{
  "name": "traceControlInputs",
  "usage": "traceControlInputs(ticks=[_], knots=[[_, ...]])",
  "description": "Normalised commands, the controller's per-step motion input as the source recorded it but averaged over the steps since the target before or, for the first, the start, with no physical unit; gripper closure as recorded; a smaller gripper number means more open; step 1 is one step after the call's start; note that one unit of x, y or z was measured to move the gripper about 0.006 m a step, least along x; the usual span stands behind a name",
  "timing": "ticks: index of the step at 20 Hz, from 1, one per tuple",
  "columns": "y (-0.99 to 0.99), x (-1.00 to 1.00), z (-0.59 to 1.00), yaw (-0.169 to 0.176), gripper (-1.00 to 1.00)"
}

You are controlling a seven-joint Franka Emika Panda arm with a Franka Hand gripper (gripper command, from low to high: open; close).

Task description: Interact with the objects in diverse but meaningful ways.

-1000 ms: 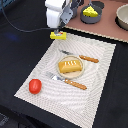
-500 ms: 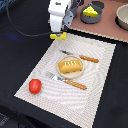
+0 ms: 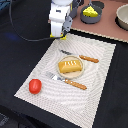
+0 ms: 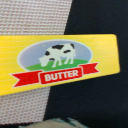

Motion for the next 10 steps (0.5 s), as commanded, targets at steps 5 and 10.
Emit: traceControlInputs(ticks=[5,10], knots=[[-0.06,-0.22,-0.31,0.073,1.00],[-0.04,-0.17,-0.24,0.075,1.00]])
